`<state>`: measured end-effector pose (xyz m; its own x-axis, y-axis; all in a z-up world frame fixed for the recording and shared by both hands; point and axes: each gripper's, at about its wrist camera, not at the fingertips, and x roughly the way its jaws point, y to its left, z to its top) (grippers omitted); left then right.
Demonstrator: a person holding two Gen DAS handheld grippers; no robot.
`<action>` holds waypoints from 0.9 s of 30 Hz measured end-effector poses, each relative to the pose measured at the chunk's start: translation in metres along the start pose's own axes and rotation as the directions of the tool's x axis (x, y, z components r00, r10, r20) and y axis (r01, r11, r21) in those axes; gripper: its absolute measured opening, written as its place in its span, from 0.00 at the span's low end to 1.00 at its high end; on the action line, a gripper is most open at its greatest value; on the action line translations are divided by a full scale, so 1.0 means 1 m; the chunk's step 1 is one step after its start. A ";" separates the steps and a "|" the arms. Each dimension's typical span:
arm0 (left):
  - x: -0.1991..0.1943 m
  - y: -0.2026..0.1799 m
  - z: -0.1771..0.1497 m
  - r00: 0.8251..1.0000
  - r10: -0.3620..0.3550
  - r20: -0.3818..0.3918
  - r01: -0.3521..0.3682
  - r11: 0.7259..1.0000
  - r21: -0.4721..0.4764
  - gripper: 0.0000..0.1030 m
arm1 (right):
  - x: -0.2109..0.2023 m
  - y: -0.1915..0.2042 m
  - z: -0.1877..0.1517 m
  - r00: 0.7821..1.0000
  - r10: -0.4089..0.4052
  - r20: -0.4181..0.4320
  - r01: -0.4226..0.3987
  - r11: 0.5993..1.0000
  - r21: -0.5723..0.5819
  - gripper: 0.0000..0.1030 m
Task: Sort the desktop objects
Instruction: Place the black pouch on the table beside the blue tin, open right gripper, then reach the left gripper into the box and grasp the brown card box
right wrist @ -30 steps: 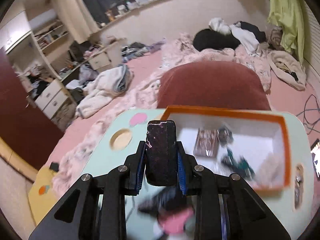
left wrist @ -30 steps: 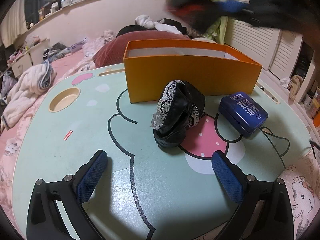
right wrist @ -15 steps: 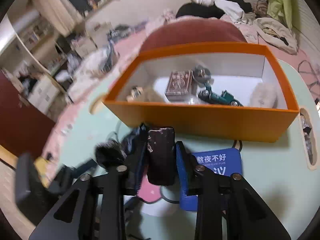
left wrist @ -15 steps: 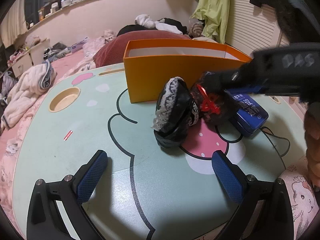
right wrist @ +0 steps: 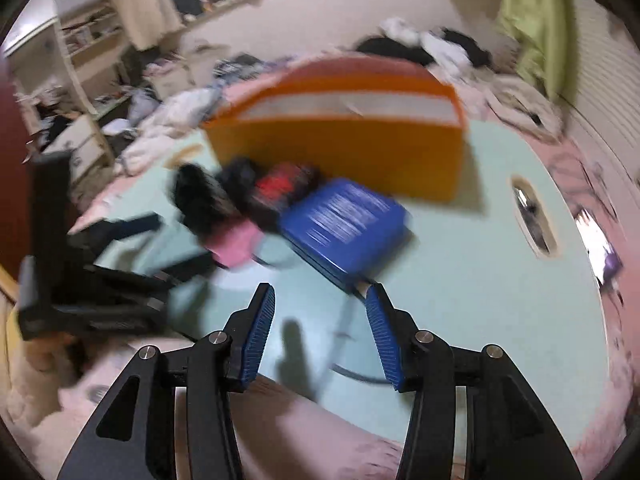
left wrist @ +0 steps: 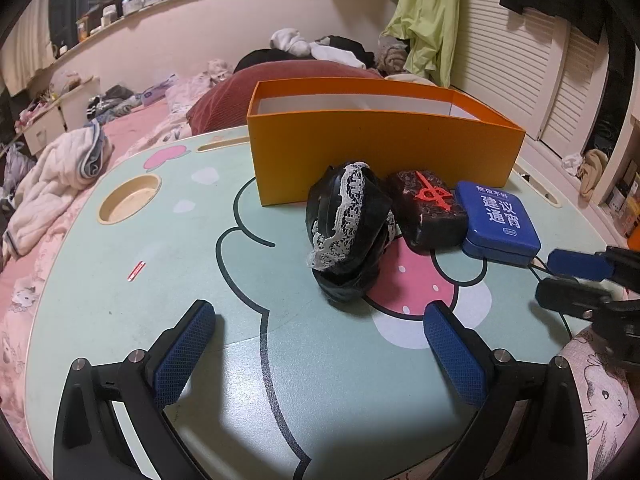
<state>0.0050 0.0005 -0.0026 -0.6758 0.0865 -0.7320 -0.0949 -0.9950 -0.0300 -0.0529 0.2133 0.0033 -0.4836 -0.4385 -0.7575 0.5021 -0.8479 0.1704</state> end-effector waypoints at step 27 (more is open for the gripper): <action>-0.002 -0.001 0.001 1.000 0.004 -0.001 -0.004 1.000 0.003 1.00 | 0.012 0.009 -0.003 0.992 -0.123 -0.006 0.122 0.990 -0.075 0.99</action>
<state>0.0056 0.0019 -0.0009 -0.6755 0.0825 -0.7327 -0.0943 -0.9952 -0.0252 -0.0517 0.2015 -0.0061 -0.5374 -0.3294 -0.7763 0.4917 -0.8703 0.0289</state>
